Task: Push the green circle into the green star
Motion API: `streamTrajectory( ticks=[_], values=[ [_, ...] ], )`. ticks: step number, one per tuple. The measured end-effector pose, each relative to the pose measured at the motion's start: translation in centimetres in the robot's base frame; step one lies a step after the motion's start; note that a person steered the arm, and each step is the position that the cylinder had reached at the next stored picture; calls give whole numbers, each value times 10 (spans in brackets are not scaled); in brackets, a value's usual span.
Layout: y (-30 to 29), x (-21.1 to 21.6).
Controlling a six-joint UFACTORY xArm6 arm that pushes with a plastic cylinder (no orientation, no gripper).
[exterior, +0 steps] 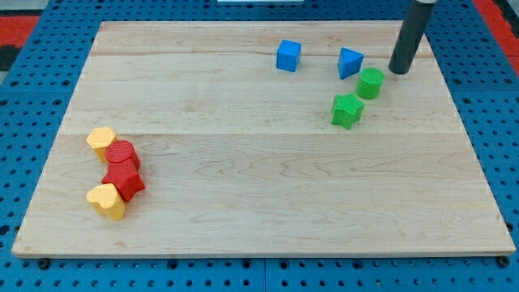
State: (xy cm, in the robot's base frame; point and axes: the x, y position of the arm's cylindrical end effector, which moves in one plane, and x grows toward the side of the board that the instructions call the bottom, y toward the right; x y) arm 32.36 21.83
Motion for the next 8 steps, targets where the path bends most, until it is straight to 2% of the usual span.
streamTrajectory(
  ticks=[2,4,6,8],
  values=[
    [-16,0],
    [-67,20],
    [-81,22],
    [-144,39]
  ],
)
